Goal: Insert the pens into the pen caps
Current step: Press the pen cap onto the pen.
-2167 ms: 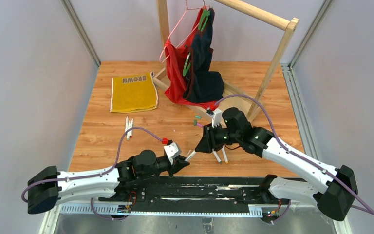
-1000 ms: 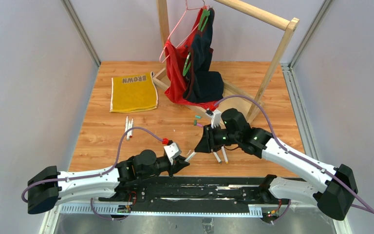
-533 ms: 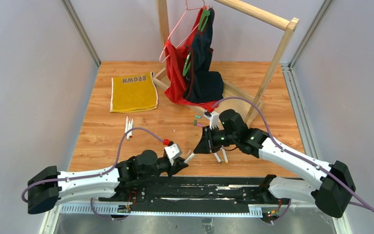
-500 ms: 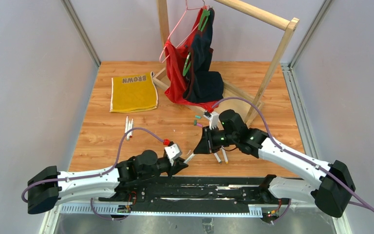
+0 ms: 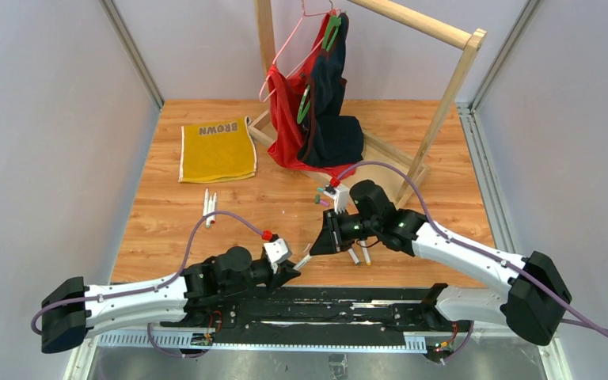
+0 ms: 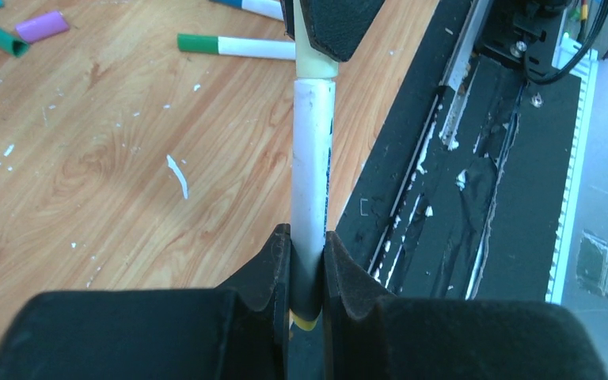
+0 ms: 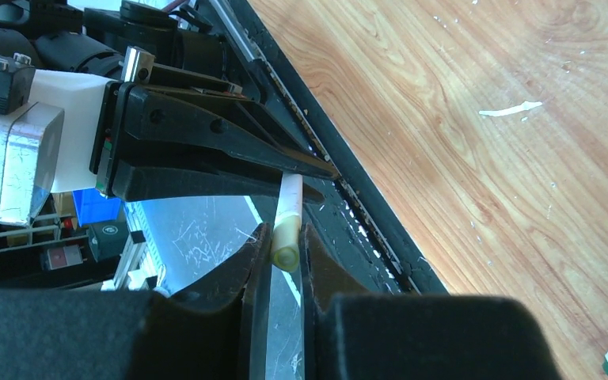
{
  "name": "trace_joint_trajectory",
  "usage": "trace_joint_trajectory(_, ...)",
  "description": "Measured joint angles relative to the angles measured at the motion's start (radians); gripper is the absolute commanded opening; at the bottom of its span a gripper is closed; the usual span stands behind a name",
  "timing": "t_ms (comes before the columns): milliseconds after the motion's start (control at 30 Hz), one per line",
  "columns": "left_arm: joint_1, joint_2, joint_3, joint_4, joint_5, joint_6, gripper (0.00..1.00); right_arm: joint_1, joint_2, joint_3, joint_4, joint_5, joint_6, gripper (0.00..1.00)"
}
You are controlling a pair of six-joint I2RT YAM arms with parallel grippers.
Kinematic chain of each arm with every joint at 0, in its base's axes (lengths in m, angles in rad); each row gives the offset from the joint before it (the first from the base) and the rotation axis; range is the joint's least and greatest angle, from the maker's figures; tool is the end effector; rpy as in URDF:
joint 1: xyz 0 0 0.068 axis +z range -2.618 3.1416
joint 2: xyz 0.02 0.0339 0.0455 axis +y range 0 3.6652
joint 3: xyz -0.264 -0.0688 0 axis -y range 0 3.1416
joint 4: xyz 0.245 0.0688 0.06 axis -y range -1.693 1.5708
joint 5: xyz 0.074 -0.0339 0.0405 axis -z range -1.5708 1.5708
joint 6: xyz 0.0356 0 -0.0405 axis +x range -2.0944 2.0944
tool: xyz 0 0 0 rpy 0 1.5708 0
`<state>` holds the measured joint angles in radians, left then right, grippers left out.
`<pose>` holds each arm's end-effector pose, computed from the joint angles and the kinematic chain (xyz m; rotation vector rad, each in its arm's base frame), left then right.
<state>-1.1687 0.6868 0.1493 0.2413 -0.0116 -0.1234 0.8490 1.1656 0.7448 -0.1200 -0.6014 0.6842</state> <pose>0.0637 -0.1488 0.1750 0.9724 1.7048 -0.8657 0.1518 0.2030 0.2576 -0.6108 2.3325 1.4628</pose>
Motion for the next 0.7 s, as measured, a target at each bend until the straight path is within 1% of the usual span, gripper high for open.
trace_joint_trajectory(267,0.016,-0.055,0.0,-0.102,0.047,-0.001,0.0,0.039,0.035,0.0,0.009,0.0,-0.007,0.01)
trace_joint_trajectory(700,0.075,-0.075,0.004,-0.188,0.1,0.001,0.0,0.074,0.098,-0.013,0.116,0.011,0.003,0.01)
